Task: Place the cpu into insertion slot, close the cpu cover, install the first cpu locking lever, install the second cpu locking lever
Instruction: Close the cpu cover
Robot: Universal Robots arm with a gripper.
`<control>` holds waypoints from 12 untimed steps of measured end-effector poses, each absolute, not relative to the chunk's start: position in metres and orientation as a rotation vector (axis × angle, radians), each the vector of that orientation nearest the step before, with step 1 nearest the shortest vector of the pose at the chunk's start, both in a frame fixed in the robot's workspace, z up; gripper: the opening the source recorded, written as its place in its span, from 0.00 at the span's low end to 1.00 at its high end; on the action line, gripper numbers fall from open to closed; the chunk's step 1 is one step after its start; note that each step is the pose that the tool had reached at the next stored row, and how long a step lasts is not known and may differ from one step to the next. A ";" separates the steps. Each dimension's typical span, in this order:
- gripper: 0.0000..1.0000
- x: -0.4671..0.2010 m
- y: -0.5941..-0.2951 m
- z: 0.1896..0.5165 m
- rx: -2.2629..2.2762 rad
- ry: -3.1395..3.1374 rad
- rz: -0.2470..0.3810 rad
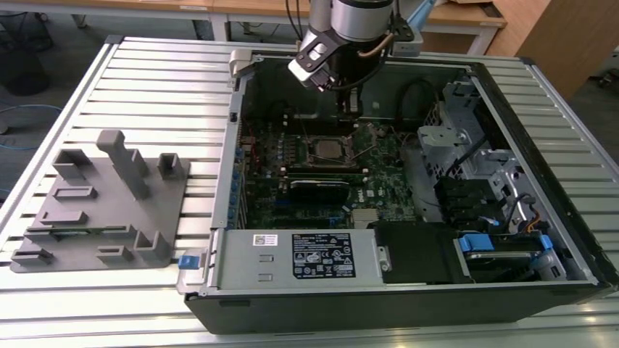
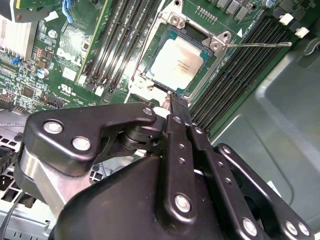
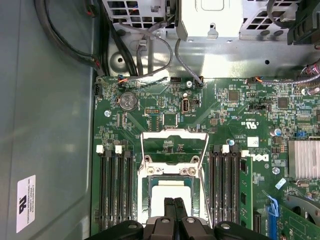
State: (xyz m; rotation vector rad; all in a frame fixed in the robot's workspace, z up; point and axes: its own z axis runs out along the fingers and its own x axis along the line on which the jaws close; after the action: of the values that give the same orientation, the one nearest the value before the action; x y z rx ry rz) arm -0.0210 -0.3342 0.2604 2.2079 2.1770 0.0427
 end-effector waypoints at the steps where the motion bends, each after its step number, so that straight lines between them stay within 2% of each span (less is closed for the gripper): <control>1: 0.11 -0.021 -0.334 0.260 2.208 2.177 0.043; 12: 0.11 -0.018 -0.334 0.260 2.208 2.177 0.043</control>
State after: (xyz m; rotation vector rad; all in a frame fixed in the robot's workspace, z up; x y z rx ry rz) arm -0.0177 -0.3342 0.2604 2.2079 2.1771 0.0426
